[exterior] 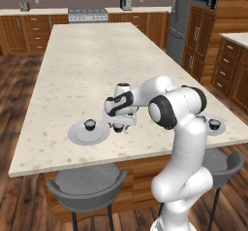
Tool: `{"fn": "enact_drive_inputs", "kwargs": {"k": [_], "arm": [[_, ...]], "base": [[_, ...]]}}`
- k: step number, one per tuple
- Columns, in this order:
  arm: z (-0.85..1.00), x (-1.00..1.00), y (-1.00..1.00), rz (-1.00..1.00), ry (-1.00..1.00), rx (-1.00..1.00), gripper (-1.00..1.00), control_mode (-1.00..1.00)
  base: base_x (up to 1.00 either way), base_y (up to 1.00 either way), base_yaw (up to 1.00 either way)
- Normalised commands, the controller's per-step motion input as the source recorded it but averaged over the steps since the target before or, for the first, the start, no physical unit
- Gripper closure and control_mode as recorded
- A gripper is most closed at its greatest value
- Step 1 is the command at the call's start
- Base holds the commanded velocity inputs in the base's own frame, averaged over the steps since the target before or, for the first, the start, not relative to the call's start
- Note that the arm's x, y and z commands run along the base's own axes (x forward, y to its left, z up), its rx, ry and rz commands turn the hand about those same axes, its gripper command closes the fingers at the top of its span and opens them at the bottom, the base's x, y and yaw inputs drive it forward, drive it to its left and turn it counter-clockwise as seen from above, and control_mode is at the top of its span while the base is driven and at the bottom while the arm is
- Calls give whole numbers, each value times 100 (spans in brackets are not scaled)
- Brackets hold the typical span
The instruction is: Place two yogurt containers on each plate.
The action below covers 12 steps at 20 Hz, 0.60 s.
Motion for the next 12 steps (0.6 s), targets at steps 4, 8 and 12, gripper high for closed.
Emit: {"fn": "enact_drive_inputs", "kwargs": {"k": [4,8,12], "arm": [[-8,6,0,0,0,0,-100,-100],[-10,3,0,0,0,0,100,-100],[-1,9,0,2,-10,0,100,-100]], "base": [[0,0,0],[0,0,0],[0,0,0]]}}
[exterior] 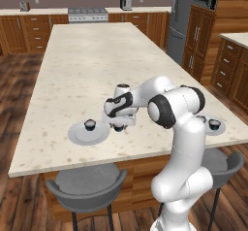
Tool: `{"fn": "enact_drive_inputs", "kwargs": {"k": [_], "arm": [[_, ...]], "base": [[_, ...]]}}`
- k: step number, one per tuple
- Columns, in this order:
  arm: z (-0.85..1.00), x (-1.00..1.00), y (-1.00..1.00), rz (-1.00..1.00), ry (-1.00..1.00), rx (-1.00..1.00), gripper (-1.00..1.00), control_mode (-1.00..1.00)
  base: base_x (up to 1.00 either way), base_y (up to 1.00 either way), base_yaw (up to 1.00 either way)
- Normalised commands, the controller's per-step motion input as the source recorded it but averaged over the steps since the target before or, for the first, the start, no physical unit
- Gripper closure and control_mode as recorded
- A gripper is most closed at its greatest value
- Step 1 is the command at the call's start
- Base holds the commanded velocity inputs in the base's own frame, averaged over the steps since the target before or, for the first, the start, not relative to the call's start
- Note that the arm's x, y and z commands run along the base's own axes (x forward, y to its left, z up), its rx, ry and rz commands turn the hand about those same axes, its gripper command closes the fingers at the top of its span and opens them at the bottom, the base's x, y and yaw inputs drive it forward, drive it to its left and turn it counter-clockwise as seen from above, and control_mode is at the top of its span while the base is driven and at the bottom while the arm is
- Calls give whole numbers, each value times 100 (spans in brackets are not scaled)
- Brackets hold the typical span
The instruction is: Place two yogurt containers on each plate.
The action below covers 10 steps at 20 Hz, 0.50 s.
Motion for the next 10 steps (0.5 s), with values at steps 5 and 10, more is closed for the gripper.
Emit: {"fn": "enact_drive_inputs", "kwargs": {"k": [5,10], "arm": [[20,-6,10,3,-21,0,100,-100],[13,-1,62,11,2,0,100,-100]], "base": [[0,0,0],[0,0,0]]}}
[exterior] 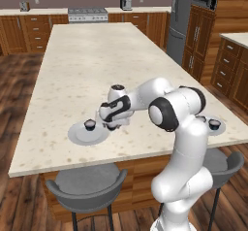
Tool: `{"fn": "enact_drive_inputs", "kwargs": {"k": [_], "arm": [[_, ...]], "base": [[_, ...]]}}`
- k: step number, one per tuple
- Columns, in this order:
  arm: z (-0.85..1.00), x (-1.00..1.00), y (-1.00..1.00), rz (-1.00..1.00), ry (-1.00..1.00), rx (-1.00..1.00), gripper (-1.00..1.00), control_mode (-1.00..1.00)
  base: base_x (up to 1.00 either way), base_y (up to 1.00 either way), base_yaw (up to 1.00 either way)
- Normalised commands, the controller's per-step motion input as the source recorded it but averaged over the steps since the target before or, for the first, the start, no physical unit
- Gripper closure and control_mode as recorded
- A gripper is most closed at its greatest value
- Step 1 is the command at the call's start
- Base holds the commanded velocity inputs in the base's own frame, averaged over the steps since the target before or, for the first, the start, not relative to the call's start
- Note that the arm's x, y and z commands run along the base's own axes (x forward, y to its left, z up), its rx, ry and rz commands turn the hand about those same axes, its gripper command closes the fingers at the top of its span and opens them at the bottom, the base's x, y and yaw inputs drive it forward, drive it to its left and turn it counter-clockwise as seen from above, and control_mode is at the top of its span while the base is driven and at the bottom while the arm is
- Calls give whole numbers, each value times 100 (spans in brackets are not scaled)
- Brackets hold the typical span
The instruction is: Place two yogurt containers on each plate.
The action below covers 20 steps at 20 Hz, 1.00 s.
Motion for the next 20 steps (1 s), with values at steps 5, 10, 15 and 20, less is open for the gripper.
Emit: {"fn": "enact_drive_inputs", "kwargs": {"k": [5,10,15,20], "arm": [[3,0,58,15,10,0,100,-100],[0,0,40,14,15,0,100,-100],[0,-2,25,8,3,0,100,-100],[-2,-12,18,2,0,0,-100,-100]], "base": [[0,0,0],[0,0,0],[0,0,0],[0,0,0]]}}
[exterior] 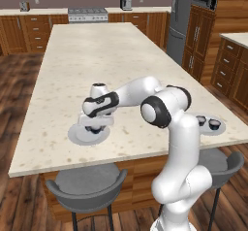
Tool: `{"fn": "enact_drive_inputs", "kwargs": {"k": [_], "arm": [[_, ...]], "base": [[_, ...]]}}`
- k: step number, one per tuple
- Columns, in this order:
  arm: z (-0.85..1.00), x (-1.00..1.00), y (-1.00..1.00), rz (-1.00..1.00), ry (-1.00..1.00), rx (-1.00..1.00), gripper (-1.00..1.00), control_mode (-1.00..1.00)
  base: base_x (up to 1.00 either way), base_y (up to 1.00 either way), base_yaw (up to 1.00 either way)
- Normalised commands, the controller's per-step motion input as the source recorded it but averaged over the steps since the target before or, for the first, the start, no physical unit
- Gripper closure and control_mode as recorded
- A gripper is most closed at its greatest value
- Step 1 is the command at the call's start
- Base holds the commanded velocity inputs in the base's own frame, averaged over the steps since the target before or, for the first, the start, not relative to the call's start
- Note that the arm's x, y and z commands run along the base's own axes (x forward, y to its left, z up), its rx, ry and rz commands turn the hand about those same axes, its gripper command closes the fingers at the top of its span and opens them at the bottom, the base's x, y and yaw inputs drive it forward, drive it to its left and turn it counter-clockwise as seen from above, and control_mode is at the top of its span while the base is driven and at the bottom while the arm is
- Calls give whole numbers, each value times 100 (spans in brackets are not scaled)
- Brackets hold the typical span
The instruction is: Place two yogurt containers on each plate.
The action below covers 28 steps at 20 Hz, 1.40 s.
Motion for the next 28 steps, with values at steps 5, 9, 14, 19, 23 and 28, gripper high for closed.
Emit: {"fn": "enact_drive_inputs", "kwargs": {"k": [5,9,14,19,23,28], "arm": [[0,-20,4,0,0,0,-100,-100],[0,-14,-3,0,0,0,-100,-100],[13,-3,-8,0,-6,0,-100,-100],[45,-15,-4,0,-26,0,-100,-100],[57,-29,-19,0,-11,0,-100,-100],[55,-16,-34,0,-5,0,-100,-100]], "base": [[0,0,0],[0,0,0],[0,0,0],[0,0,0],[0,0,0],[0,0,0]]}}
